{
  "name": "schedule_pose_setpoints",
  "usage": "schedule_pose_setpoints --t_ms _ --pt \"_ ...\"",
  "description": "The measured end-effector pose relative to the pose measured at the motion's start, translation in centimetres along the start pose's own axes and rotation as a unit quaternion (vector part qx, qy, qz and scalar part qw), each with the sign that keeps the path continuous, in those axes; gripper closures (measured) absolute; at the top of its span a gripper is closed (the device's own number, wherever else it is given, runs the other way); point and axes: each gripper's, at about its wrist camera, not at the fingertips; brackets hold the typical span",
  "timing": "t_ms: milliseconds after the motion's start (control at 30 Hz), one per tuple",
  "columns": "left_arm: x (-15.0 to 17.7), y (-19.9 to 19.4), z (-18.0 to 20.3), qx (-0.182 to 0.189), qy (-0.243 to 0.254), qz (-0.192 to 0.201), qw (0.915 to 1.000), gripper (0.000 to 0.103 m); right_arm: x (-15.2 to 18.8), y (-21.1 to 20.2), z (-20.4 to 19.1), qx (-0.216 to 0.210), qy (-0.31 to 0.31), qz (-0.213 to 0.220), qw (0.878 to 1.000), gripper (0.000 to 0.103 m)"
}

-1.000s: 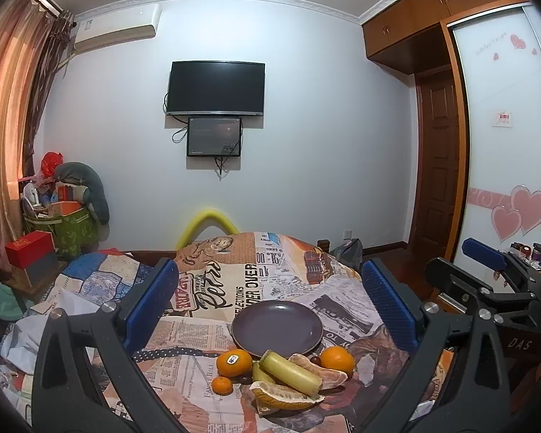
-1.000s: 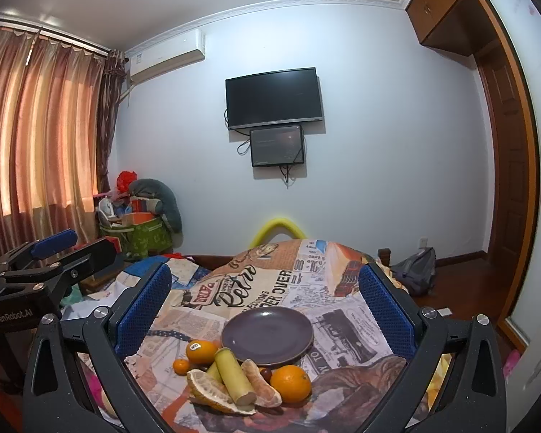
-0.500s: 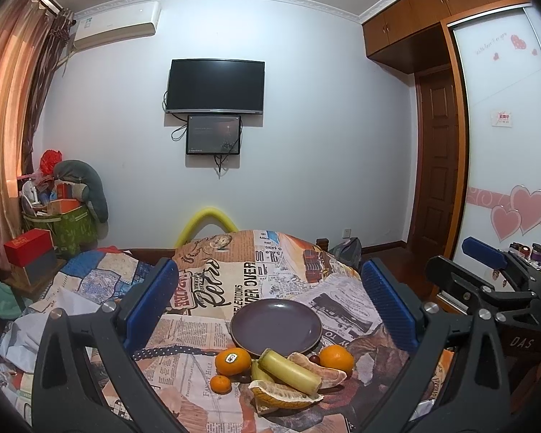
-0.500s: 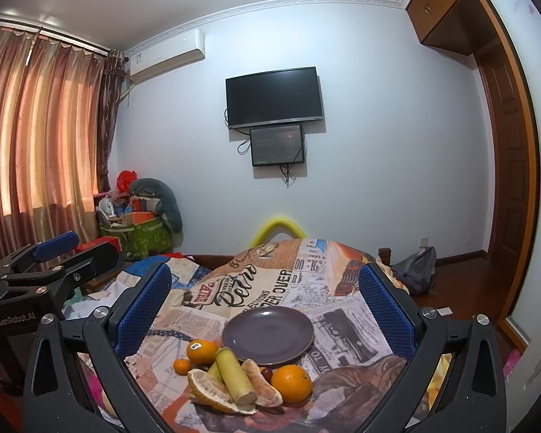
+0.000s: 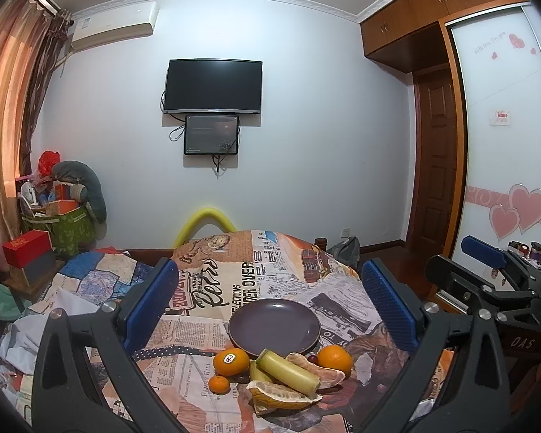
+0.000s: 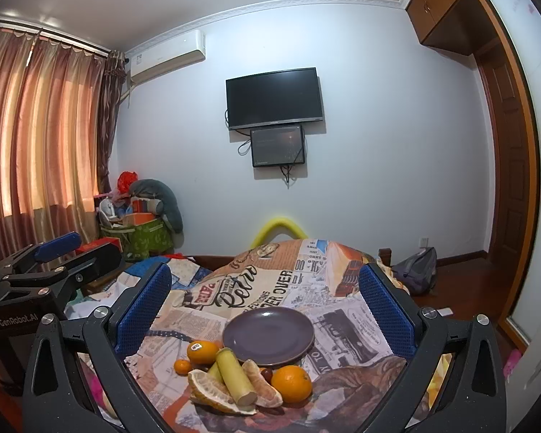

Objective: Organize fruits

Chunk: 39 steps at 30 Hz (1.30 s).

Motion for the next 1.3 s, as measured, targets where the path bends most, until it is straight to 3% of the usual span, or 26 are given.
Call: schedule_pose_setpoints --t_ms 800,1067,1300 --pt "0.1 1.0 -0.5 0.001 -0.004 -0.015 0.9999 0.0 0.3 0.6 0.1 -0.006 -0.003 -0.013 1.0 0.0" --pt "1.0 2.8 -1.2 0.001 -0.011 -0.027 0.9996 0.0 1.4 2.4 1.0 0.014 -0.003 -0.046 0.999 0.0" --pt "2.5 6.8 -2.4 -0.007 -0.007 -0.086 0.9963 0.0 3.2 5.7 4.0 0.033 0.035 -0.107 0.993 0.0"
Point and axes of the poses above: each gripper's, at about its wrist camera, not at the fingertips, and y roughly the way its jaws point, z to its right, x to its underside, and after that the axes turned 6 degrees about -z, right-handed
